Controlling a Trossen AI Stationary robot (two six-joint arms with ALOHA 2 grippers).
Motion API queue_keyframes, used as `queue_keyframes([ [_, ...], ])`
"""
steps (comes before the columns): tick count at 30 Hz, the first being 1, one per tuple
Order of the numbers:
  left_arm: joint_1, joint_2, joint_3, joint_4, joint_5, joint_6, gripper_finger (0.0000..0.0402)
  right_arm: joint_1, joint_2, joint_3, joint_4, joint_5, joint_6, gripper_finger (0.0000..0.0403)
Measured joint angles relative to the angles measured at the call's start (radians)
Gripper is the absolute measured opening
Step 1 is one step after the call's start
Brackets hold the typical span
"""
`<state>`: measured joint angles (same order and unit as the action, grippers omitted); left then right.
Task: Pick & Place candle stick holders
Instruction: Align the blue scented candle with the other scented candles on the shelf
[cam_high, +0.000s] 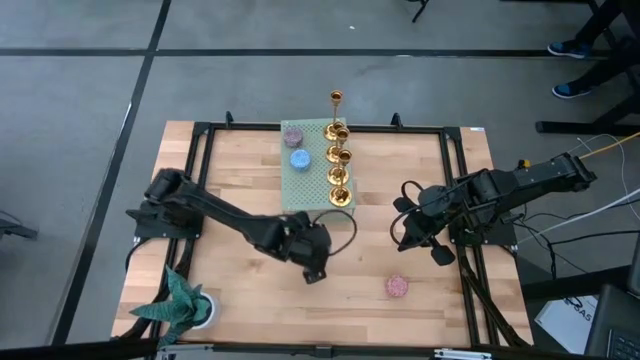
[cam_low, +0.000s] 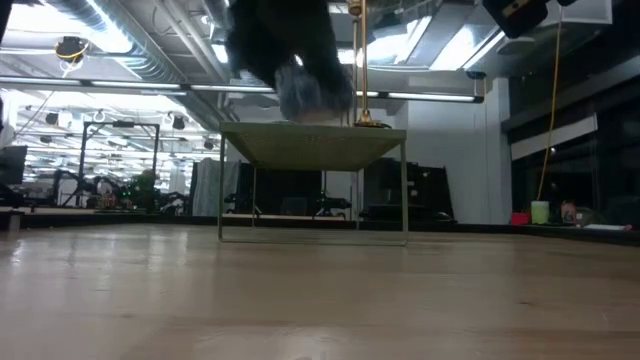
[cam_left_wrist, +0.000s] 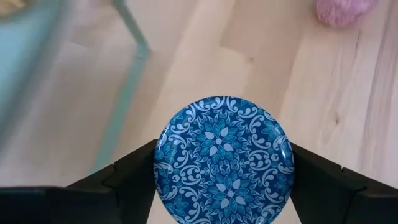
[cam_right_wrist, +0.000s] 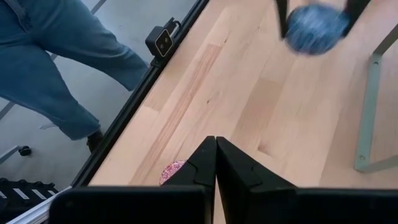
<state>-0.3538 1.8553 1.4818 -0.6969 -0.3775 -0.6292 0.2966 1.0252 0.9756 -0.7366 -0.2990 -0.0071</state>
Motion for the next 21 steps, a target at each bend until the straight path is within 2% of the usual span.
queue_keyframes([
  [5,0.008,-0.126,0.0,-0.106,-0.08,-0.023,0.0291,0.0,0.0,0.0,0.011,0.0,0.0,0.0014],
  [11,0.075,-0.243,0.0,-0.231,-0.139,0.003,0.0291,0.0,0.0,0.0,0.017,0.0,0.0,0.0014],
  [17,0.197,-0.278,0.0,-0.266,-0.112,0.108,0.0291,0.0,0.0,0.0,0.022,0.002,0.0,0.0014],
  [21,0.293,-0.267,0.0,-0.267,-0.016,0.164,0.0291,0.0,0.0,0.0,0.021,0.002,0.0,0.0014],
])
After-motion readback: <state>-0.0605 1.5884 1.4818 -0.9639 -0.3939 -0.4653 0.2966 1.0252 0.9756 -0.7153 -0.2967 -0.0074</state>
